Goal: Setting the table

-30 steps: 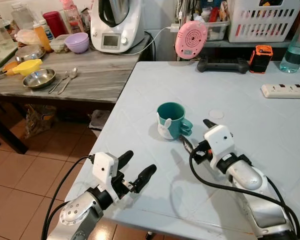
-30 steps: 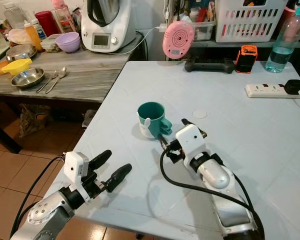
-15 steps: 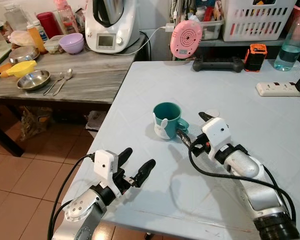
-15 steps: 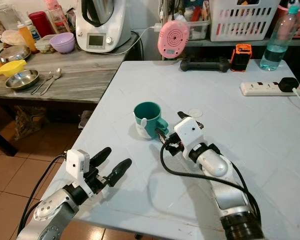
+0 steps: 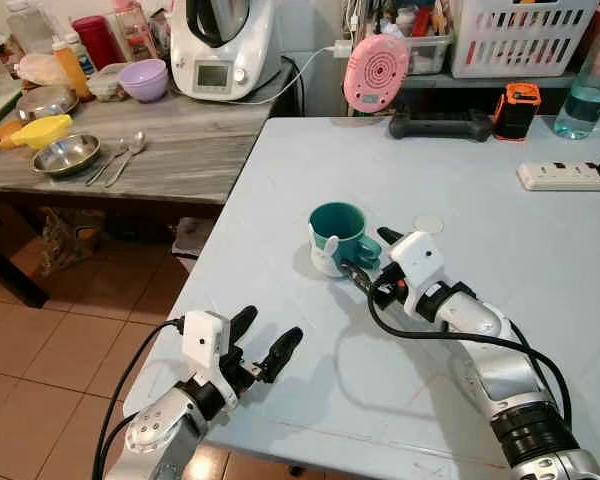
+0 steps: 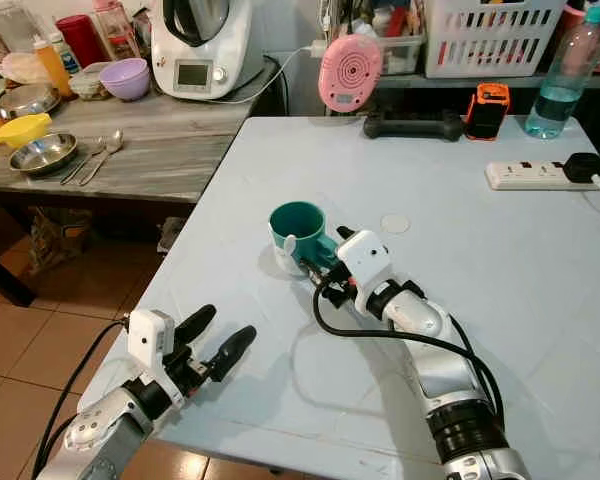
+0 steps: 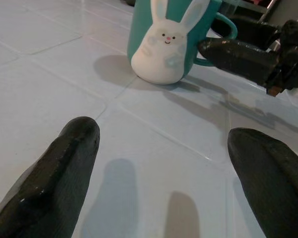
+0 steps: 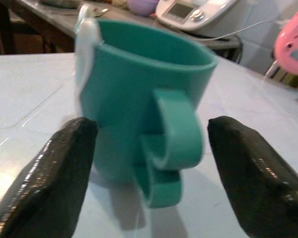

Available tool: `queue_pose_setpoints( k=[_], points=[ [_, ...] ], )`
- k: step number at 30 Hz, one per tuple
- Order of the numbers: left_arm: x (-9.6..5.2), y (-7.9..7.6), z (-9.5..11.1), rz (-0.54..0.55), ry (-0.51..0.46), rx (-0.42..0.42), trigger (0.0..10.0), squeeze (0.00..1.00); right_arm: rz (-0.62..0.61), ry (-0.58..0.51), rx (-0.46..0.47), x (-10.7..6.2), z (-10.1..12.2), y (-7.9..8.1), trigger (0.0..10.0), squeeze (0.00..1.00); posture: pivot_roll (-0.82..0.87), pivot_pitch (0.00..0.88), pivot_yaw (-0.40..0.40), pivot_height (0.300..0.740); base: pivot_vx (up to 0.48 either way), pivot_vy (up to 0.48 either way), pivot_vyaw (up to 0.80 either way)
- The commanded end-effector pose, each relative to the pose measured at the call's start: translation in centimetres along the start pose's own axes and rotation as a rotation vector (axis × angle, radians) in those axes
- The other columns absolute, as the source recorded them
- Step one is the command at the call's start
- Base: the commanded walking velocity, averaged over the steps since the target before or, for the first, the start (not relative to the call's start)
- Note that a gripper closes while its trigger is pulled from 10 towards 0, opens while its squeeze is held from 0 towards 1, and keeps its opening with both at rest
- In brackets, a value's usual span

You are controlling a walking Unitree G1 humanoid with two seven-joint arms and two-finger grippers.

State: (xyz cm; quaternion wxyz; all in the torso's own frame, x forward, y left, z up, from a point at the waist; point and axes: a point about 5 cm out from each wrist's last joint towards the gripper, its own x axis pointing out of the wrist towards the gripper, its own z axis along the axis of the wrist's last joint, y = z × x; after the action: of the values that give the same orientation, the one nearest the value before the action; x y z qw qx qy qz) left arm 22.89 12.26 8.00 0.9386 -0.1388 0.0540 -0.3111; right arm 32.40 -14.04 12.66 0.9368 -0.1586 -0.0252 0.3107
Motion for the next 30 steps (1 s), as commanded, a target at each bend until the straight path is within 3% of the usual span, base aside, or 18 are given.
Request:
queue_pose_setpoints(
  k=[1,22,30],
  points=[
    [-0.6,0.6,-0.3,0.024,0.011,0.016,10.0,0.00,0.023,-0.025,-0.002,0.5,0.4,0.3,0.0,0.00,-0.15,0.103,0.111,0.740,0.000,0.000,0.00],
    [-2.4,2.6,-1.7,0.016,0.014,0.001,10.0,0.00,0.033,-0.038,-0.001,0.6,-0.2,0.5,0.0,0.00,-0.14,0.097,0.110,0.740,0.000,0.000,0.00],
    [-2.3,1.7,-1.6,0.003,-0.009,-0.001,10.0,0.00,0.025,-0.052,-0.016,0.7,0.2,0.5,0.0,0.00,-0.15,0.096,0.111,0.740,0.000,0.000,0.00]
  ],
)
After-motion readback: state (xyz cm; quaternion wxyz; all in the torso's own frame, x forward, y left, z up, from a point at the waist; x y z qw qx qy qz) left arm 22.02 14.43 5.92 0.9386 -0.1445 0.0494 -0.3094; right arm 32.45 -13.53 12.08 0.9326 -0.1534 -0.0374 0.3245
